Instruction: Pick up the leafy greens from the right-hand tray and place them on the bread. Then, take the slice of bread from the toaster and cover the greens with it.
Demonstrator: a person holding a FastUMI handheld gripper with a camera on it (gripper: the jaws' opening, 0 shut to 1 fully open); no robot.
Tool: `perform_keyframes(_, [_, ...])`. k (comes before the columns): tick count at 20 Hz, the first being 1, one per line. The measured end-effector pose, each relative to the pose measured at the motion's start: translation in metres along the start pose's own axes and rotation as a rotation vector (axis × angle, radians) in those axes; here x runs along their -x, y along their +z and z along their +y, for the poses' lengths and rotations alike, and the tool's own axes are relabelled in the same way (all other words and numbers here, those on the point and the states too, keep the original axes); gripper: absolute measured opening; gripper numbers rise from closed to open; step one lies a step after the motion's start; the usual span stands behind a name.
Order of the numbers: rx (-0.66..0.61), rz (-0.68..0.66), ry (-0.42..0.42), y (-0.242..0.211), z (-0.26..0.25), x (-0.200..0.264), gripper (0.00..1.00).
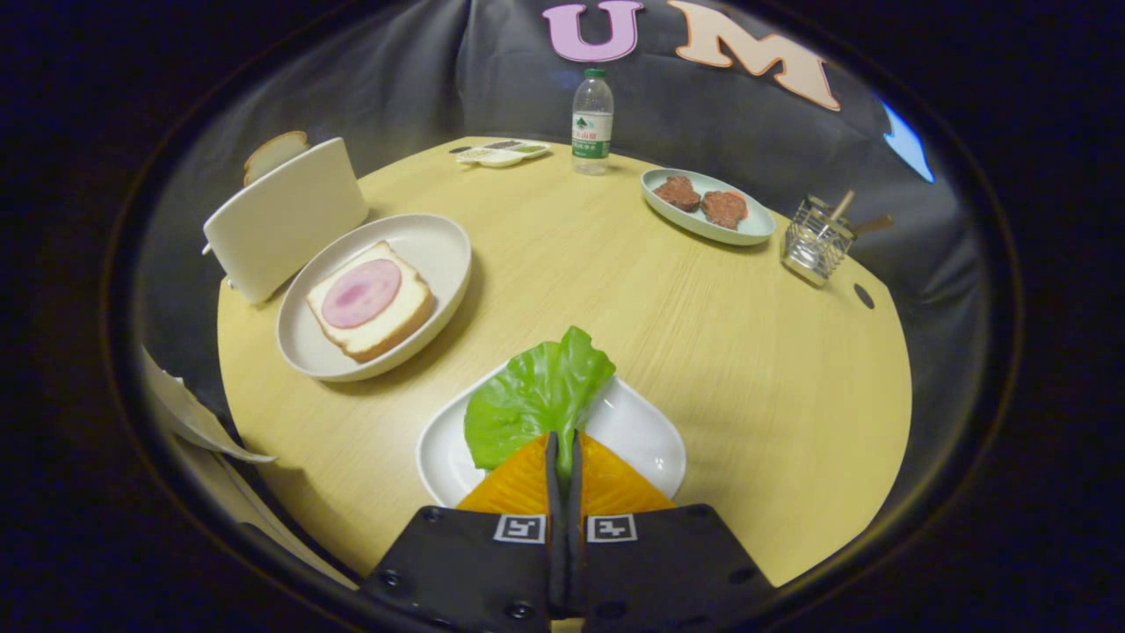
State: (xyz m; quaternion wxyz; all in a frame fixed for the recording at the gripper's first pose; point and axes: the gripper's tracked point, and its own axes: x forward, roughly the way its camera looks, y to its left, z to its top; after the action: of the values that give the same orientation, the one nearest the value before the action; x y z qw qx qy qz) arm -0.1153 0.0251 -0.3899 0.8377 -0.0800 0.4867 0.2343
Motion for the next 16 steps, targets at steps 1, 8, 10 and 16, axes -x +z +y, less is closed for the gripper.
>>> perform_keyframes(1, [-0.004, -0.005, 0.000, 0.004, 0.002, 0.004, 0.04])
perform_keyframes(8, [-0.010, -0.046, -0.016, 0.029, 0.019, 0.029, 0.04])
perform_keyframes(10, [0.001, -0.066, -0.016, 0.040, 0.027, 0.035, 0.04])
perform_keyframes(16, [0.018, -0.112, 0.001, 0.074, 0.057, 0.047, 0.04])
